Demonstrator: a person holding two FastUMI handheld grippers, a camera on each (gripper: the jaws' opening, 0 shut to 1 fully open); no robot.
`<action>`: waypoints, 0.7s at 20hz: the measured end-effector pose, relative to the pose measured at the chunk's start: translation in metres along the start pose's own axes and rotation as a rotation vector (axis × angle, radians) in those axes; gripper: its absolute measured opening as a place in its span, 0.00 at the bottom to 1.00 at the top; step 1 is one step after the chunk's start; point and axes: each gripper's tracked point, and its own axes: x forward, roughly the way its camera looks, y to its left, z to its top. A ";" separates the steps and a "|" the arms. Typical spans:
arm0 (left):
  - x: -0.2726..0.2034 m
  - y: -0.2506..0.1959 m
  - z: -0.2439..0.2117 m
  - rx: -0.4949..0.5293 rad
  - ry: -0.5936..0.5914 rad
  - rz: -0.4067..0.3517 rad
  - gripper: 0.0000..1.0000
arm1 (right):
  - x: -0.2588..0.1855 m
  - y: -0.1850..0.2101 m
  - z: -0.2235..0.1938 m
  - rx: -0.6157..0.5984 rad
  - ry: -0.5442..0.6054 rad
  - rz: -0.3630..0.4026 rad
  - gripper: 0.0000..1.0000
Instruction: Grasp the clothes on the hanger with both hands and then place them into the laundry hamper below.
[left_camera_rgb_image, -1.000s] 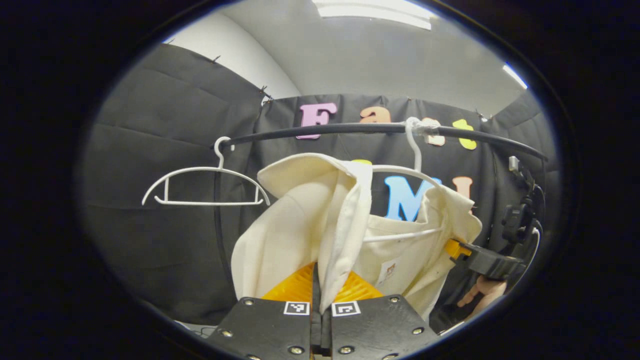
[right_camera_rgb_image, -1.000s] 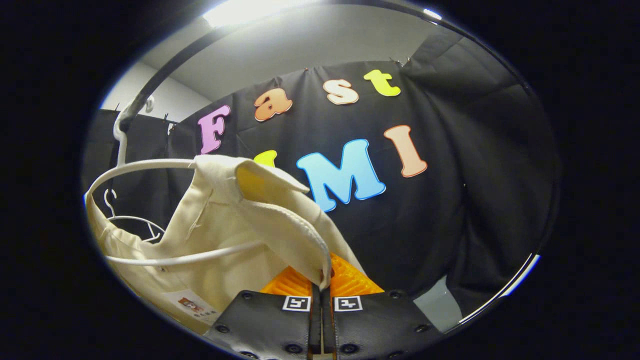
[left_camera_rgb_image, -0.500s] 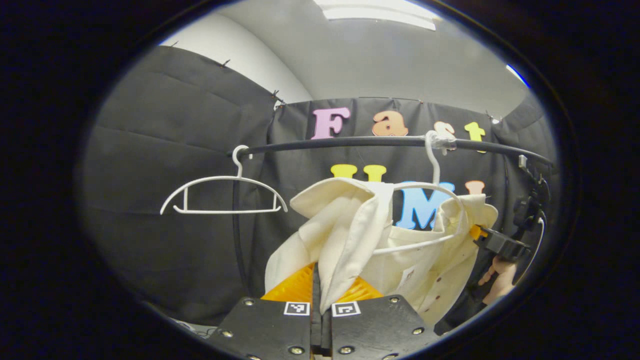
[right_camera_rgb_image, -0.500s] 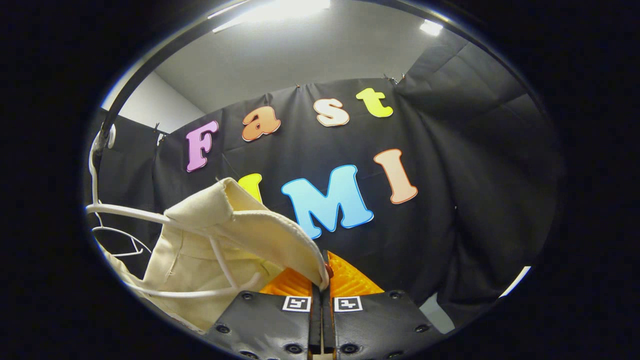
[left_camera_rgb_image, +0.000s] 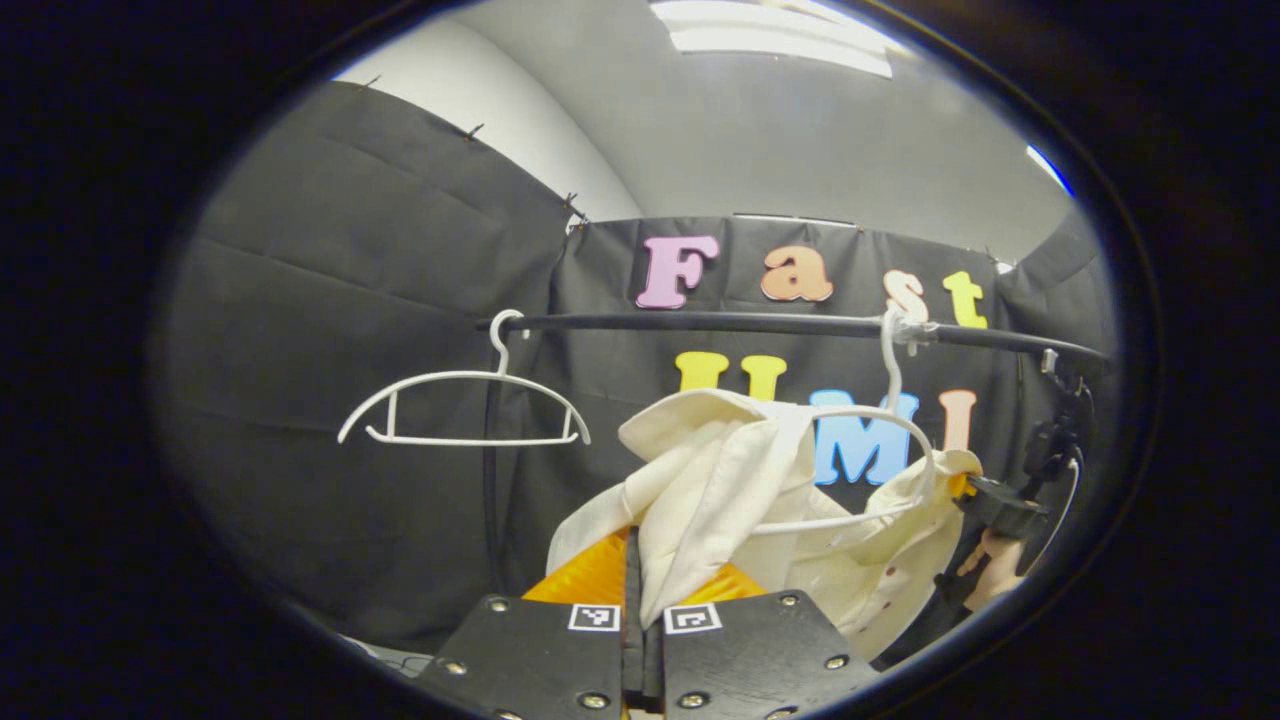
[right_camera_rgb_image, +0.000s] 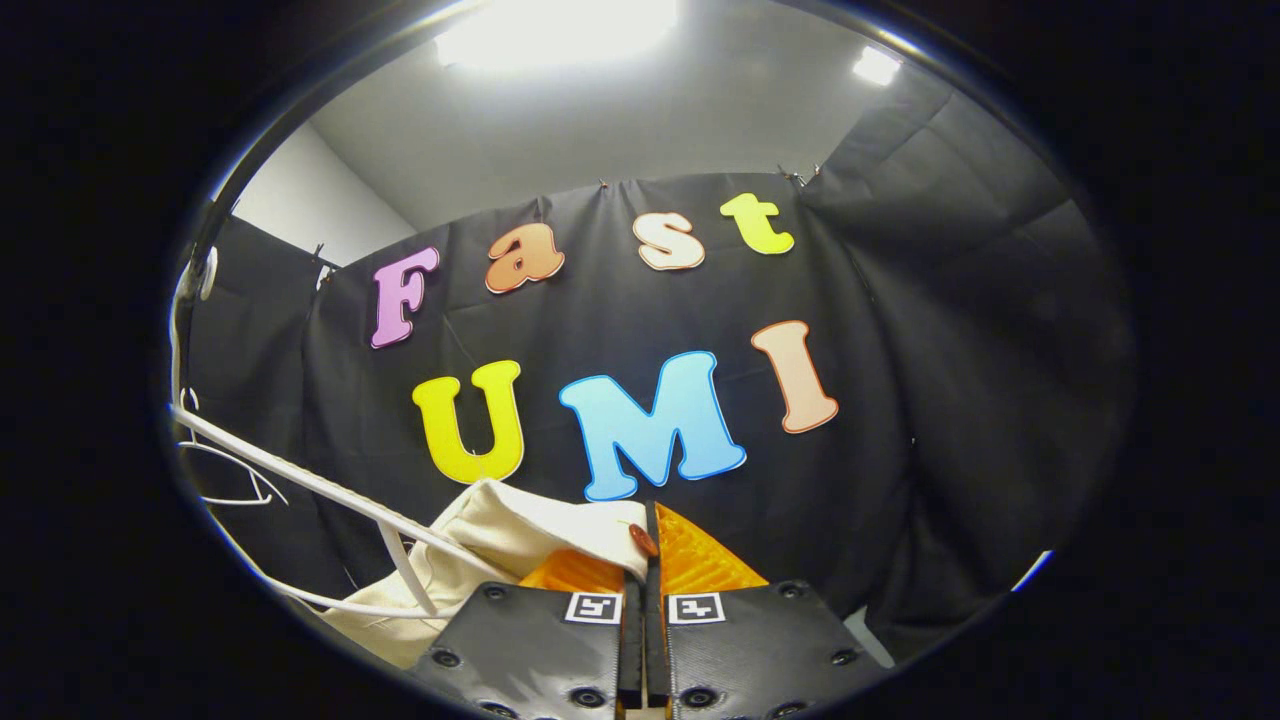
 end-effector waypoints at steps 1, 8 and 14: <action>-0.003 -0.005 -0.004 -0.014 0.020 -0.044 0.01 | 0.001 0.000 -0.002 0.000 0.002 0.000 0.03; -0.028 -0.020 -0.012 -0.032 0.100 -0.177 0.01 | 0.001 -0.003 -0.017 -0.012 0.030 -0.006 0.00; -0.032 -0.018 0.005 -0.018 0.075 -0.172 0.01 | 0.003 -0.010 -0.013 -0.010 0.020 -0.015 0.00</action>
